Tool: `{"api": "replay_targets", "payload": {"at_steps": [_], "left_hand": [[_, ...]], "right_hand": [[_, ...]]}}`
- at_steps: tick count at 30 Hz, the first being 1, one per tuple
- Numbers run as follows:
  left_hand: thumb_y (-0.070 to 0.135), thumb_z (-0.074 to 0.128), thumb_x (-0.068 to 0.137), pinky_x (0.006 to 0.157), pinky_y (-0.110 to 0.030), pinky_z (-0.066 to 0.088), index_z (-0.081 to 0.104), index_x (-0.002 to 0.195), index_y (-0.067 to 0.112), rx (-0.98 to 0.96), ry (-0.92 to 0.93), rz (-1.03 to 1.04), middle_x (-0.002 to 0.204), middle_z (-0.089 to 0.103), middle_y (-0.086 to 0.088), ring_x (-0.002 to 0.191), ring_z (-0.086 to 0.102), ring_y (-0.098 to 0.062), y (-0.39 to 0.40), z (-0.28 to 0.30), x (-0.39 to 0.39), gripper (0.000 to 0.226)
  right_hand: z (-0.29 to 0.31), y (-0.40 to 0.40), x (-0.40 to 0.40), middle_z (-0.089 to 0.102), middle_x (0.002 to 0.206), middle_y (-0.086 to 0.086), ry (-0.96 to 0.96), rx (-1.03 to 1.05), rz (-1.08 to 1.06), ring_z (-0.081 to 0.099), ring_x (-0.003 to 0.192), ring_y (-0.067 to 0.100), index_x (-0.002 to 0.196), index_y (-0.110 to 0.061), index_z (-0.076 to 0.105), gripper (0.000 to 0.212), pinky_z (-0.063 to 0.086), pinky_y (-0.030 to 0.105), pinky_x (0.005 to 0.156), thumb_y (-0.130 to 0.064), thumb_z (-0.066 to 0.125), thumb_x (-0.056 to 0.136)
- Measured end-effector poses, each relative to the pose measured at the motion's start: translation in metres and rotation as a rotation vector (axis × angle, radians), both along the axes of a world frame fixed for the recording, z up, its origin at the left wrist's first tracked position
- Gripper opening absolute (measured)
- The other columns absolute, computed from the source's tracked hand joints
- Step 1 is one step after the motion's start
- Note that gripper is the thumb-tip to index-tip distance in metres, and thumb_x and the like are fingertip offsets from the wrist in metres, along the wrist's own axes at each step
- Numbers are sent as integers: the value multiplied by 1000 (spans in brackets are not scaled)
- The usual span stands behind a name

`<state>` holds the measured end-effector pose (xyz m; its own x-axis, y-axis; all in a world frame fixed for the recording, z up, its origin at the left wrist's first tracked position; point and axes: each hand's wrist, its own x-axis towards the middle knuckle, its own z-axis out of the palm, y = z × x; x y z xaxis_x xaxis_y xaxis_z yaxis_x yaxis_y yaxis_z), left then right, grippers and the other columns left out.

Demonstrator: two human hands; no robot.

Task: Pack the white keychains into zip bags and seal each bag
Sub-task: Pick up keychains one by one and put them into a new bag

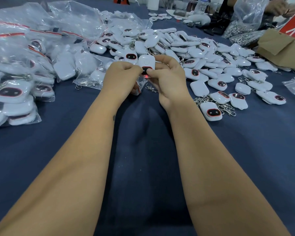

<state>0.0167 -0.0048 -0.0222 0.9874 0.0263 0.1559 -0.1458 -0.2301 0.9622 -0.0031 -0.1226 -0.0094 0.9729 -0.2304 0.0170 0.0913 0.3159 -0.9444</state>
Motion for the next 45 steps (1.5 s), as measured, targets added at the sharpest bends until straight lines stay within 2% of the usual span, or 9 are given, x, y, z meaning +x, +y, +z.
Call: {"api": "replay_targets", "payload": {"at_steps": [4, 10, 16, 23, 29, 32, 35, 39, 45], "left_hand": [[29, 61, 72, 45, -17, 45, 67, 64, 24, 6, -12, -25, 43, 54, 10, 41, 52, -7, 1, 0, -1, 11], [23, 64, 83, 53, -23, 48, 67, 68, 24, 49, -52, -31, 44, 57, 10, 40, 52, -5, 1, -2, -1, 16], [39, 61, 66, 66, -40, 57, 67, 67, 21, 95, -34, -1, 43, 57, 9, 51, 58, -18, -3, 3, -5, 19], [28, 63, 88, 41, -10, 37, 60, 63, 20, 212, -87, 31, 38, 53, 15, 36, 47, -1, -5, 2, -6, 26], [24, 61, 89, 41, -8, 34, 67, 74, 2, 267, -132, 35, 36, 51, 15, 37, 50, 0, -5, 2, -8, 27], [23, 63, 88, 42, -7, 35, 65, 68, 12, 226, -111, 24, 38, 53, 16, 38, 49, 1, -4, 1, -6, 22], [22, 65, 85, 54, -21, 48, 68, 71, 16, 153, -63, -13, 42, 55, 12, 42, 52, -6, -1, 1, -4, 16], [23, 67, 83, 50, -19, 47, 68, 69, 23, 106, -51, -66, 44, 57, 10, 41, 54, -7, 1, 1, -5, 14], [17, 59, 76, 43, -20, 44, 64, 63, 13, -67, 67, -43, 50, 53, -3, 40, 51, -16, 0, 7, -6, 14]], "right_hand": [[1, -2, 1, 67, 90, 11, 20, 36, -11, 65, 74, 21, 95, -11, 54, 35, 57, 29, 73, 22, 53, 84], [1, 0, 1, 62, 77, 4, 23, 83, -8, 63, 68, 14, 114, -8, 57, 38, 56, 26, 72, 16, 47, 87], [5, 0, 1, 66, 81, 9, 24, 130, 47, 62, 67, 17, 96, -9, 66, 31, 57, 23, 60, 10, 43, 88], [0, -2, 5, 69, 87, 12, 35, 115, 41, 65, 74, 20, 91, -12, 68, 34, 58, 29, 71, 9, 41, 86], [1, -2, 4, 63, 92, 15, 37, 77, 29, 58, 79, 22, 91, -12, 67, 31, 55, 27, 66, 8, 43, 88], [3, -1, 2, 64, 92, 15, 28, 81, 26, 59, 75, 21, 92, -10, 67, 29, 55, 23, 60, 9, 45, 88], [3, 0, 1, 62, 91, 14, 14, 46, 21, 58, 72, 19, 90, -12, 66, 28, 54, 24, 62, 11, 50, 88], [1, 1, 2, 59, 88, 13, 8, 27, -15, 56, 68, 18, 92, -13, 64, 27, 51, 32, 70, 10, 52, 88], [1, 2, 4, 64, 93, 14, 17, 34, -49, 59, 79, 22, 89, -14, 64, 27, 50, 35, 73, 9, 51, 88]]}}
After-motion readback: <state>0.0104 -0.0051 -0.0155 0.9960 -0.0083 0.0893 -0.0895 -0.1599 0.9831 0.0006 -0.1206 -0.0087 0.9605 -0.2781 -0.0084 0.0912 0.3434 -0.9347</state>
